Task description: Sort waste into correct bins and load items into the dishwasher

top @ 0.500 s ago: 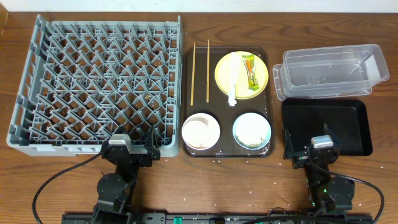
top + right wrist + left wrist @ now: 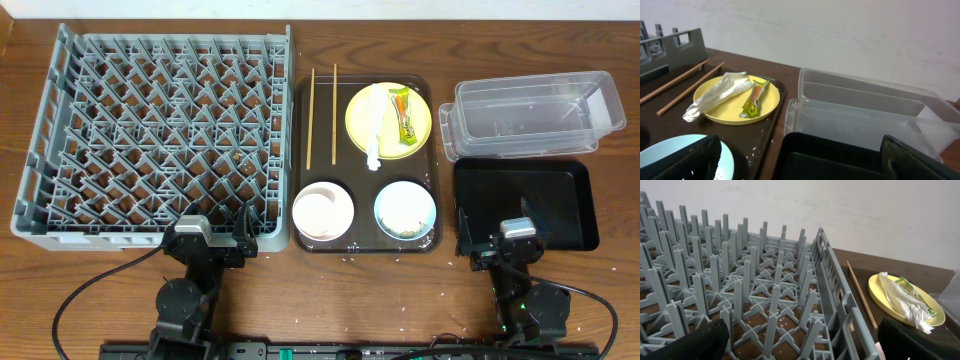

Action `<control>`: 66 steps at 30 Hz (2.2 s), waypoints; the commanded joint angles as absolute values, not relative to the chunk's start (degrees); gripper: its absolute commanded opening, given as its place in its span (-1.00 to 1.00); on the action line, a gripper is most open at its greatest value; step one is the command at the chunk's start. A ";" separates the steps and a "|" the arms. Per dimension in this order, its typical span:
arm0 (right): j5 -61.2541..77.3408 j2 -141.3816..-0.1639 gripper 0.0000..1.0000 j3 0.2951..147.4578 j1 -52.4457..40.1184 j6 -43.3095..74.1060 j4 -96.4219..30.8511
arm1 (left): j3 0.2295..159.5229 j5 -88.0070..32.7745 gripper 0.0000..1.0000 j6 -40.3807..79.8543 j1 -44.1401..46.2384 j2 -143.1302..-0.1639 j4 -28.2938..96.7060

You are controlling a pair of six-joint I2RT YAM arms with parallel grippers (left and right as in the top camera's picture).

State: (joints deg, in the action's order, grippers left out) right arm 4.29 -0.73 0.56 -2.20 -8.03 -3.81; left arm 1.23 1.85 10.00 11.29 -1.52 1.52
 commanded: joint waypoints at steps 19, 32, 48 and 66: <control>4.54 -0.34 0.99 0.30 -1.78 -8.64 -3.81 | 0.23 2.98 0.93 8.80 11.05 -1.39 3.88; 18.24 -0.54 0.99 1.74 -1.83 -2.61 0.82 | 1.54 -3.81 0.93 9.72 11.05 -1.41 -3.03; 31.55 -64.27 0.99 69.14 -4.62 4.99 -34.37 | 64.99 -8.49 0.93 9.74 11.05 -43.75 42.68; -5.10 -109.32 0.54 81.89 -24.05 13.32 -31.05 | 68.42 -8.56 0.93 9.69 11.05 -48.60 46.26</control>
State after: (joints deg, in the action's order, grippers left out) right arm 11.29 -103.90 80.95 -21.21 8.95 -33.93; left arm 67.22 -7.81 10.09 11.29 -48.86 46.17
